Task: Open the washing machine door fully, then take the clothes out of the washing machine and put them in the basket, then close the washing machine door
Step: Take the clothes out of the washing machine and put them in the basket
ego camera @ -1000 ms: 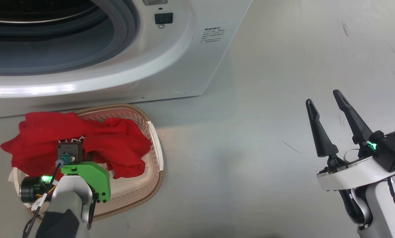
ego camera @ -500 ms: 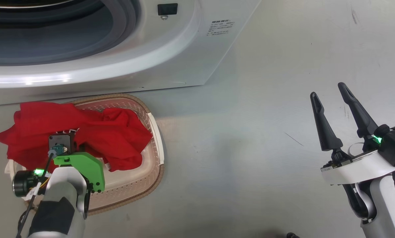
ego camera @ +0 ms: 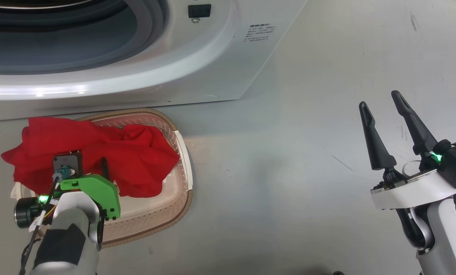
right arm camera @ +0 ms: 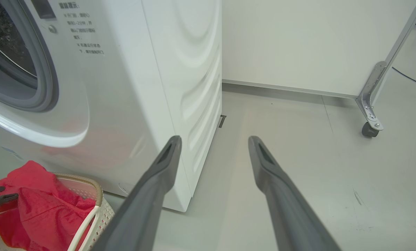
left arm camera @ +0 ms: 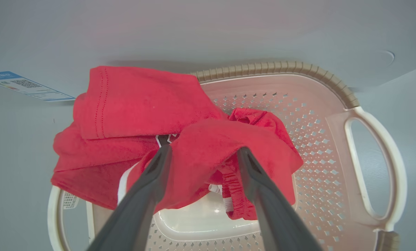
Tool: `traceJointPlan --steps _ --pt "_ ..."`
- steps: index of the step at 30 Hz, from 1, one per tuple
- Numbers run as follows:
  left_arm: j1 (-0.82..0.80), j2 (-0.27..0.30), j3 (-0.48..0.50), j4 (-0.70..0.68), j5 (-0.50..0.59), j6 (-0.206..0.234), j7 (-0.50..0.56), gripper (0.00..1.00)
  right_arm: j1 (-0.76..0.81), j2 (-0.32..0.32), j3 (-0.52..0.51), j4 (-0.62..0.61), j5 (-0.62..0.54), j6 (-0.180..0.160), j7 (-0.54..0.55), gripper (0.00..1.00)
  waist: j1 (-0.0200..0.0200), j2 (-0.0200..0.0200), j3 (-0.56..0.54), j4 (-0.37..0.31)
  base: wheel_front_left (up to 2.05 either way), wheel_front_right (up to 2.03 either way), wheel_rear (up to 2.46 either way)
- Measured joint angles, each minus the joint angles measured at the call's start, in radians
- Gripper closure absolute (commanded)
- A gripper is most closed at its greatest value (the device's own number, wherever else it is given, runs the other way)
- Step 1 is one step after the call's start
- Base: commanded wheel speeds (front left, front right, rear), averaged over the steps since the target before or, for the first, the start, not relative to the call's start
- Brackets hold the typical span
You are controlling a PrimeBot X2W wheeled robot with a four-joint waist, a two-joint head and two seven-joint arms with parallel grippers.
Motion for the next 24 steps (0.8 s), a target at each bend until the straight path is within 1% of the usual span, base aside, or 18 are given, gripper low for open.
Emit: traceJointPlan --steps 10,19,24 --pt "-0.025 -0.005 0.013 0.037 -0.010 0.003 -0.053 0.00 0.000 -0.001 0.000 0.010 0.000 0.000 -0.001 0.00 0.0000 0.0000 -0.008 0.012 0.00 0.00 0.00" --pt "-0.025 -0.010 0.020 0.078 -0.024 0.004 -0.089 0.00 0.000 0.000 0.002 0.022 0.000 0.000 -0.001 0.00 0.0000 0.0000 -0.043 0.022 0.00 0.00 0.00" --pt "-0.032 -0.011 0.020 0.075 -0.027 0.003 -0.118 0.00 0.000 0.002 0.006 0.031 0.000 0.000 -0.001 0.00 0.0000 0.0000 -0.059 0.028 0.00 0.00 0.00"
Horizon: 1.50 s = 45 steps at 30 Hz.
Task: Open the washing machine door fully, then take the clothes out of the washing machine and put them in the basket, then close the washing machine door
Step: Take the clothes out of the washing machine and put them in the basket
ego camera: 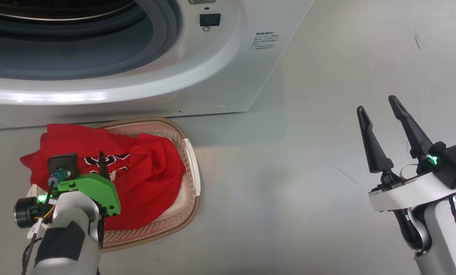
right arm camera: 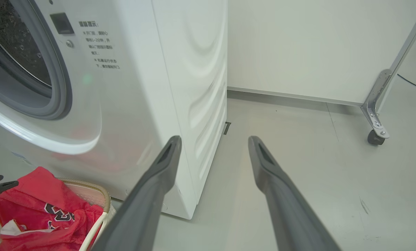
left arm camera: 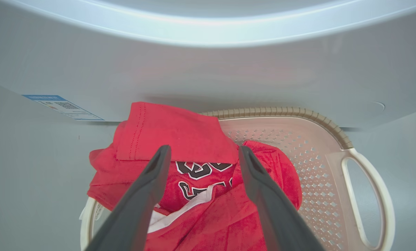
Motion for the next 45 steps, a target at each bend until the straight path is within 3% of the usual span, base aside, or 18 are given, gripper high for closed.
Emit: traceJointPlan --steps 14,31,45 --pt "0.029 -0.007 -0.036 -0.094 -0.007 -0.076 -0.035 0.00 0.001 0.035 0.012 0.053 0.000 0.000 -0.003 0.00 0.0000 0.0000 -0.147 0.031 0.00 0.00 0.00" --pt "0.215 -0.007 -0.101 -0.422 0.003 -0.145 -0.035 0.00 0.102 0.081 0.001 0.085 0.000 -0.010 -0.003 0.00 0.0000 0.0000 -0.379 0.082 0.00 0.00 0.00" --pt "0.387 -0.005 -0.137 -0.579 -0.041 -0.143 -0.035 0.00 0.176 0.102 -0.002 0.084 -0.001 -0.028 -0.003 0.00 0.0000 0.0000 -0.516 0.109 0.00 0.00 0.00"
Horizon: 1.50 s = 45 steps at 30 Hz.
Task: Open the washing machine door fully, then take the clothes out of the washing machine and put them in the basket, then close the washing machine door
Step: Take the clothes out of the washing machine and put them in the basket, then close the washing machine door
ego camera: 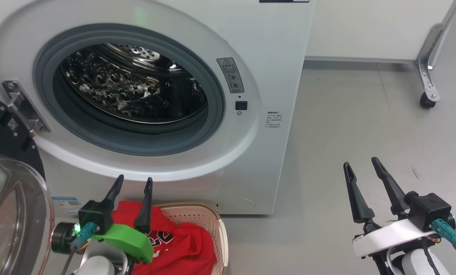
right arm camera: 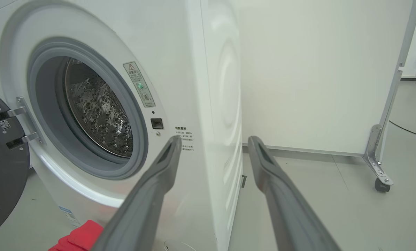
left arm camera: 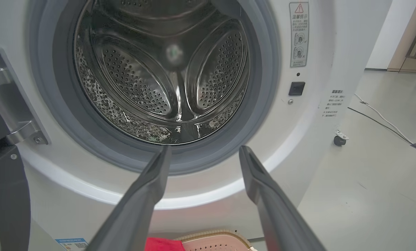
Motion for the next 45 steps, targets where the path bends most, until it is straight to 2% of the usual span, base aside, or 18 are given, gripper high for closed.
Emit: traceJointPlan --steps 8,18,33,45 --pt "0.071 0.005 -0.019 -0.084 -0.002 0.007 0.000 0.00 0.016 0.003 0.000 -0.012 -0.002 -0.002 0.000 0.00 0.0000 0.0000 -0.042 0.007 0.00 0.00 0.00" --pt "0.134 0.007 -0.027 -0.153 -0.021 0.026 0.000 0.00 0.037 0.018 -0.020 -0.026 -0.005 -0.025 0.000 0.00 0.0000 0.0000 -0.058 -0.001 0.00 0.00 0.00" --pt "0.179 0.009 -0.030 -0.213 -0.042 0.087 0.000 0.00 0.058 0.018 -0.030 -0.030 -0.010 -0.035 0.000 0.00 0.0000 0.0000 -0.060 -0.008 0.00 0.00 0.00" --pt "0.198 0.010 -0.048 -0.242 -0.055 0.090 0.000 0.00 0.066 0.018 -0.031 -0.036 -0.011 -0.044 0.000 0.00 0.0000 0.0000 -0.061 -0.006 0.00 0.00 0.00"
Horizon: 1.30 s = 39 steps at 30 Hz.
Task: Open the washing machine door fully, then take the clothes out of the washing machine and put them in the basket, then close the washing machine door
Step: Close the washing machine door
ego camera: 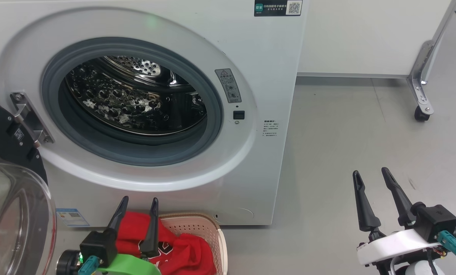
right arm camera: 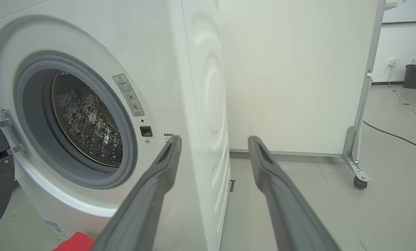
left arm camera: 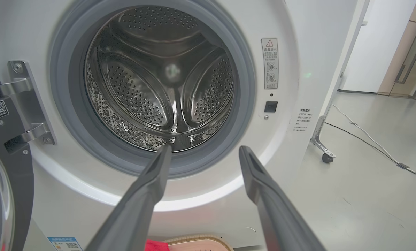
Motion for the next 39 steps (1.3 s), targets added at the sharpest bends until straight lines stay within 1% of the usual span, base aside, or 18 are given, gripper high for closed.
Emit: traceJointPlan --steps 26,39 --pt "0.014 0.001 -0.001 -0.034 0.004 0.004 0.000 0.00 0.000 0.005 -0.009 -0.008 -0.004 0.000 0.000 0.00 0.0000 0.0000 0.010 -0.001 -0.01 0.01 0.00" --pt "0.014 0.001 -0.002 -0.040 0.000 0.004 0.000 0.00 0.000 0.007 -0.008 -0.008 -0.004 0.000 0.000 0.00 0.0000 0.0000 0.009 -0.002 -0.38 0.38 0.00"
